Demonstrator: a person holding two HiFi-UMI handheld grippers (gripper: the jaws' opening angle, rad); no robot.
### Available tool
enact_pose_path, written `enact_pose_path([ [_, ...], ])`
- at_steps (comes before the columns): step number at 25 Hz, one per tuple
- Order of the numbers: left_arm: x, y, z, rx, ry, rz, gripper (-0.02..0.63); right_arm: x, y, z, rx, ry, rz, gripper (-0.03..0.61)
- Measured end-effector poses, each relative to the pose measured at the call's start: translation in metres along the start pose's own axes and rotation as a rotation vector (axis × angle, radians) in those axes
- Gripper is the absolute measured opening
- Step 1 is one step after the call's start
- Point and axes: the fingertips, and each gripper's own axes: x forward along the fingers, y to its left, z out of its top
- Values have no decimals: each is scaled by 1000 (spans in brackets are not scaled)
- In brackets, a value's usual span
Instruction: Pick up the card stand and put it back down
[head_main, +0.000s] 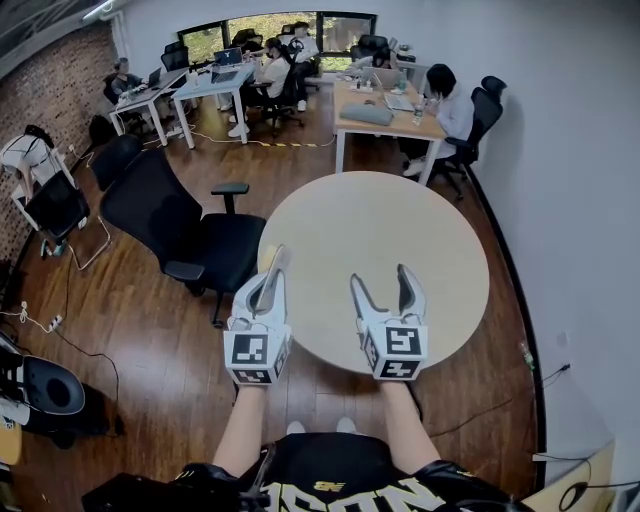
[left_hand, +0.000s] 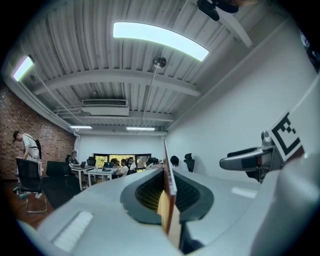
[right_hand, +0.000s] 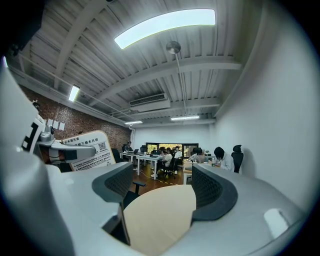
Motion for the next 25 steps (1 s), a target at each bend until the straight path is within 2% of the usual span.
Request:
enact_pose_path([
  [5, 12, 2, -8, 2, 22, -50, 17, 3, -8, -7, 16, 6, -11, 362],
  [11, 53, 12, 2, 71, 40, -180, 17, 2, -34, -12, 32, 13, -51, 362],
  [15, 86, 12, 16, 144, 60, -288, 17, -9, -60, -10, 30, 4, -92, 362],
  [22, 137, -3, 74, 272, 48, -473, 17, -47, -102, 2, 32, -18, -213, 362],
  [25, 166, -27, 79, 404, 22, -591, 17, -61, -131, -5, 12, -22, -273, 362],
])
